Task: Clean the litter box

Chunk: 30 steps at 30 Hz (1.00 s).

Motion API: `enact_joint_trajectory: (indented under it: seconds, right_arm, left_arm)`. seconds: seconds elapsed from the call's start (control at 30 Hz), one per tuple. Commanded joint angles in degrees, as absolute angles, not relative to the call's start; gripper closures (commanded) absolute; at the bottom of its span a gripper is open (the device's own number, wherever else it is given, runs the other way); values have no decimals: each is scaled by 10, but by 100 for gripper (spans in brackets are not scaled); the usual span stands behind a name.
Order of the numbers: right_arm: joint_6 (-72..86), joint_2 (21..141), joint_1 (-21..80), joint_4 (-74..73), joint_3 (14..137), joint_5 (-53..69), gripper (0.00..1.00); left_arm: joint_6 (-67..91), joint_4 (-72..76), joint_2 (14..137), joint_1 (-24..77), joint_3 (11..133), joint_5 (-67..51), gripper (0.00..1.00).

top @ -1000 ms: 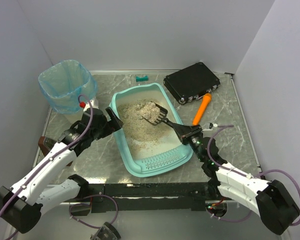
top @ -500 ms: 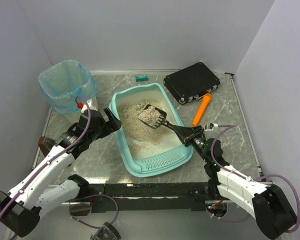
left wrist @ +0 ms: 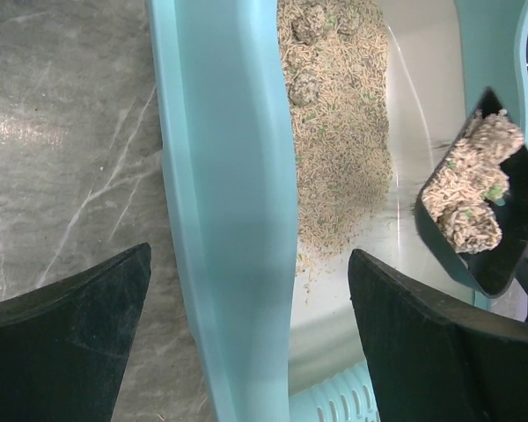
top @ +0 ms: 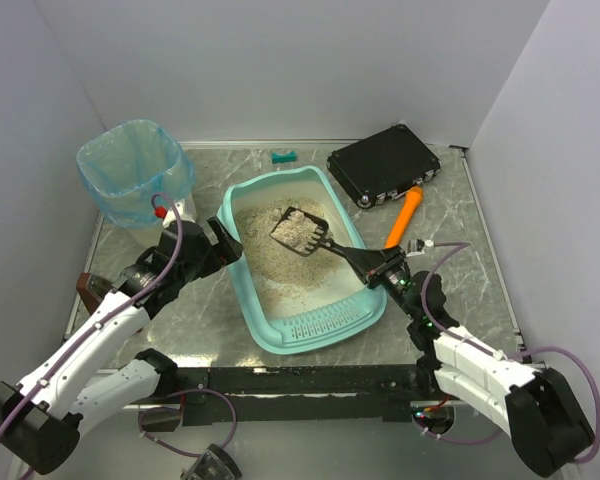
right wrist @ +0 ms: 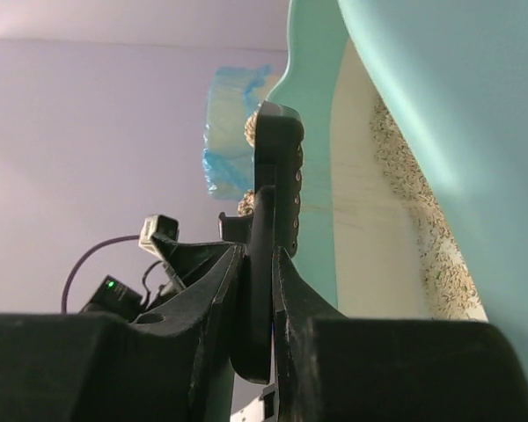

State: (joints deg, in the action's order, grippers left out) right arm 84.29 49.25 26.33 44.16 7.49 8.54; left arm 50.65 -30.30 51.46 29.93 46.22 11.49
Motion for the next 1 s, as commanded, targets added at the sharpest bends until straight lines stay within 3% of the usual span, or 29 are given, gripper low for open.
enact_joint_trajectory:
  seconds: [0.0,0.17,0.3,0.43,0.57,0.7,0.83,0.97]
  right_arm:
    - [815,430,261,358,123,37,100]
    - [822,486,283,468,118,64,100]
    - [823,489,274,424,129,43,100]
    - [846,543,266,530,126,104,100]
    - [830,528,259,446,122,90,100]
    - [831,530,248,541,99,107,100]
    - [788,491,228,415,126,86,100]
    - [797,527,232,487,135,136,100]
  left_arm:
    - [512,-281,505,300,460,125,3]
    - [514,-282,511,300,456,110,3]
    - [520,-277,502,300,441,124,3]
    - [527,-282,496,300,443,125,3]
    - [533,-274,482,300,431,144,3]
    - [528,-289,477,300,437,142,3]
    - [535,-309,469,300,438,156,3]
    - [540,-303,469,300,432,149,3]
